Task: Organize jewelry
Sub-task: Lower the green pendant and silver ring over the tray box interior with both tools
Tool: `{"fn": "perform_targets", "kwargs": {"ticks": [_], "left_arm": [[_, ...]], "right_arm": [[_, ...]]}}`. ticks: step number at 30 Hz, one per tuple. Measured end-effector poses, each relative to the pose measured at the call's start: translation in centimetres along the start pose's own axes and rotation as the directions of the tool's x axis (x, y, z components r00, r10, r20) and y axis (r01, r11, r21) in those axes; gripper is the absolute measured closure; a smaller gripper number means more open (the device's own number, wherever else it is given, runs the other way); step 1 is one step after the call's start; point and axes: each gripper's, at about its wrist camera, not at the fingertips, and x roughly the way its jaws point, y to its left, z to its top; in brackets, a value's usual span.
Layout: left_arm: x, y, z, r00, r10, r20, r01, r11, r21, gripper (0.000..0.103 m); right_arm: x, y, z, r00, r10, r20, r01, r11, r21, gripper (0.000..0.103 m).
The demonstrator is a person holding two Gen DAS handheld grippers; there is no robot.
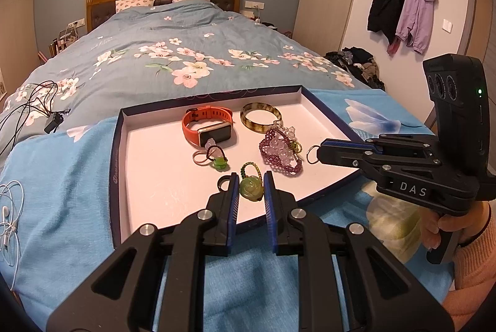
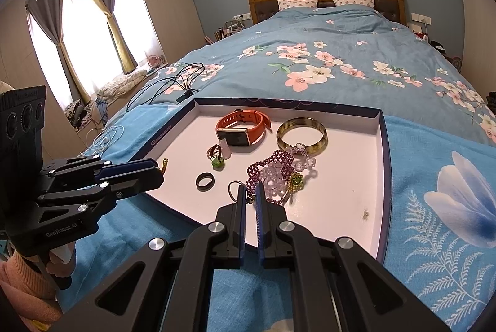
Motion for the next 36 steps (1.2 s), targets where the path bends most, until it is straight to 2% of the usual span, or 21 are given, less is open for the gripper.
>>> {"fn": "perform_targets", "kwargs": {"ticks": [36], "left_arm": [[2.2,0.6,0.1,0.999,0.006,-0.043,-0.007,1.000,-0.028,0.087]], "right_arm": [[1.5,0.2,0.4,0.999,-0.017,-0.045,0.016,1.000,-0.001,0.098]]}}
